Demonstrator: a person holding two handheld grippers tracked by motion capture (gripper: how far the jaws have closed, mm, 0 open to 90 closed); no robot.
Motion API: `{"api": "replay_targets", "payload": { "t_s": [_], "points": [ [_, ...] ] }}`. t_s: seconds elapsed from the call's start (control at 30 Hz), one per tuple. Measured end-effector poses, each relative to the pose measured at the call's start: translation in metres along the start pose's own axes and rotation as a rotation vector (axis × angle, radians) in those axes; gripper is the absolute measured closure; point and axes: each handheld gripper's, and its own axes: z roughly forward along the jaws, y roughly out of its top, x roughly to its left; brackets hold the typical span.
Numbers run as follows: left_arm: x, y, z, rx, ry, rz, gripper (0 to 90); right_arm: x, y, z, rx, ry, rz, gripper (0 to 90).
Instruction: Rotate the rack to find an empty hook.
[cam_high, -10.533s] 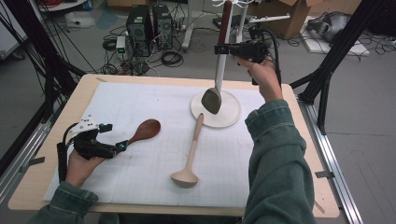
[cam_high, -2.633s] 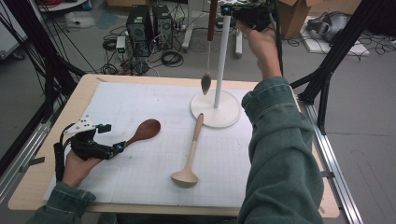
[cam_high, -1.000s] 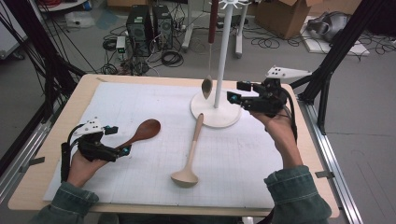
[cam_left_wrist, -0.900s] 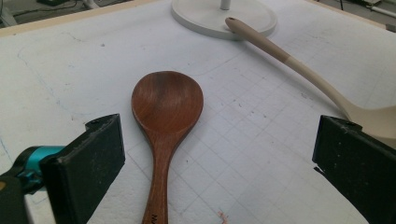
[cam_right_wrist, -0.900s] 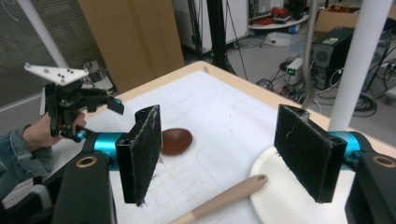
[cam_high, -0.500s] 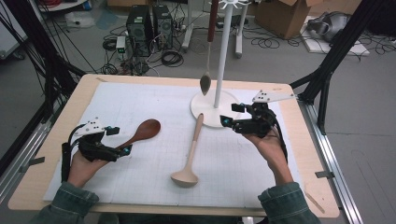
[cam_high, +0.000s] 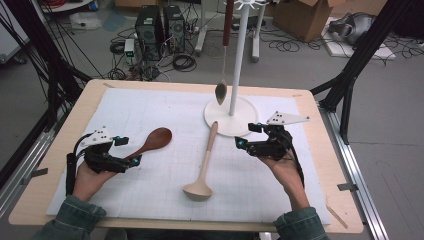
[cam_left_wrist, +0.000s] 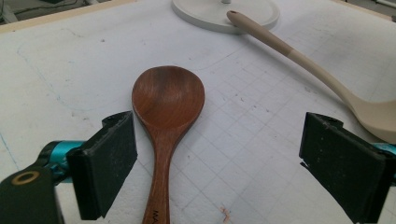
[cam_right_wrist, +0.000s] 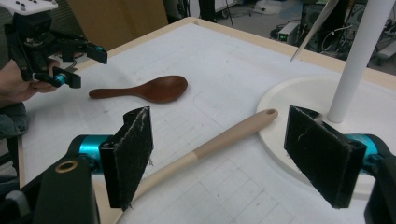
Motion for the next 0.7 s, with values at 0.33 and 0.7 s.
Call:
{"api": "replay_targets", "payload": {
  "t_s": [0.33, 0.7],
  "points": [
    [-0.001, 0.0, 0.001, 0.005, -0.011, 0.008, 14.6, 0.007, -0.015, 0.005, 0.029, 0.017, -0.003, 28.2],
    [-0.004, 0.0, 0.004, 0.006, -0.021, 0.015, 14.7, 0.012, -0.031, 0.016, 0.087, 0.031, -0.008, 36.3]
  ]
}}
